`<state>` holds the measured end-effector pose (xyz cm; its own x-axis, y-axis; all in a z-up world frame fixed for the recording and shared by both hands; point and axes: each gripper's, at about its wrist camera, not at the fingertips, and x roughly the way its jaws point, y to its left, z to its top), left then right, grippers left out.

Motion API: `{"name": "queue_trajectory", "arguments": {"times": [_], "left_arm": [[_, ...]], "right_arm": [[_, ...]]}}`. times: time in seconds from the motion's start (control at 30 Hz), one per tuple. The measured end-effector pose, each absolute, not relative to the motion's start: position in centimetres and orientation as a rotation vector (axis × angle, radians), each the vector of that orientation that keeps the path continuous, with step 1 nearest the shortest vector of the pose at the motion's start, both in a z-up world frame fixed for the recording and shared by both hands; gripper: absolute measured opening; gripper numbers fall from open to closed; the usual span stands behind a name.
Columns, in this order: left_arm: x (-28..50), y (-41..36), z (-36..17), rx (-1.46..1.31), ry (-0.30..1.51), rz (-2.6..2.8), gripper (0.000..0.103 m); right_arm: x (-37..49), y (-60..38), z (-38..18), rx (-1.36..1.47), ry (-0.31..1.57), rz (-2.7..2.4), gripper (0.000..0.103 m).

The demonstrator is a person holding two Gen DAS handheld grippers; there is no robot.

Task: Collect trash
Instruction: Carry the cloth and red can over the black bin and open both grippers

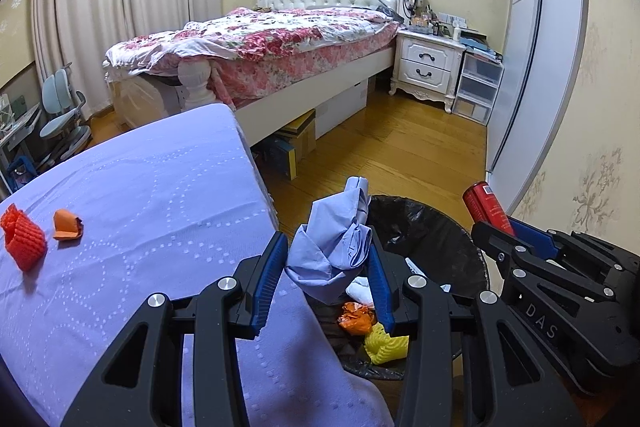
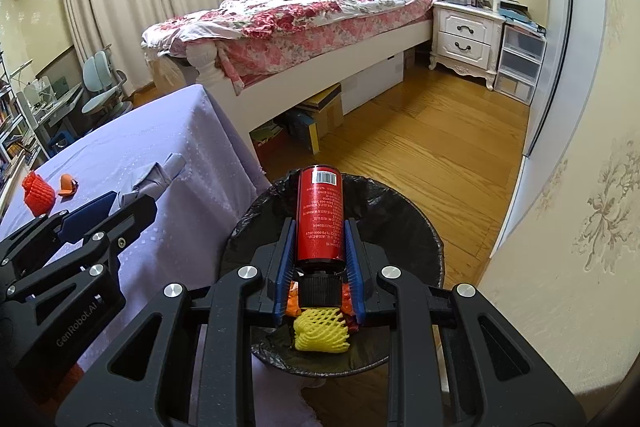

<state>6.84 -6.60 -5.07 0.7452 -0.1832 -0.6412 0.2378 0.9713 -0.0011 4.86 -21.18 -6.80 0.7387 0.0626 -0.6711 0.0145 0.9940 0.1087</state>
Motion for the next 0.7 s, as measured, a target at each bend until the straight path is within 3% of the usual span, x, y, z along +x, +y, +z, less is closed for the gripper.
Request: {"name": "queue_trajectory", "arguments": {"times": [0.5, 0.53, 0.6, 0.7], "left_arm": [[9.1, -8.5, -5.9, 0.112, 0.764, -0.238, 0.043], [9.1, -8.5, -6.0, 0.115, 0.768, -0.236, 0.045], [9.0, -8.6, -6.0, 0.115, 0.769, -0.230, 0.059], [8.8, -8.5, -5.9, 0.110, 0.762, -0.222, 0.069]], "right_arm": [[6.2, -22.9, -7.3, 0.149, 0.737, -0.006, 0.024], [6.2, -22.9, -7.4, 0.153, 0.736, -0.006, 0.025], [6.2, -23.1, -7.4, 0.159, 0.733, -0.013, 0.028], [6.1, -23.4, -7.3, 0.165, 0.720, -0.028, 0.042]]}}
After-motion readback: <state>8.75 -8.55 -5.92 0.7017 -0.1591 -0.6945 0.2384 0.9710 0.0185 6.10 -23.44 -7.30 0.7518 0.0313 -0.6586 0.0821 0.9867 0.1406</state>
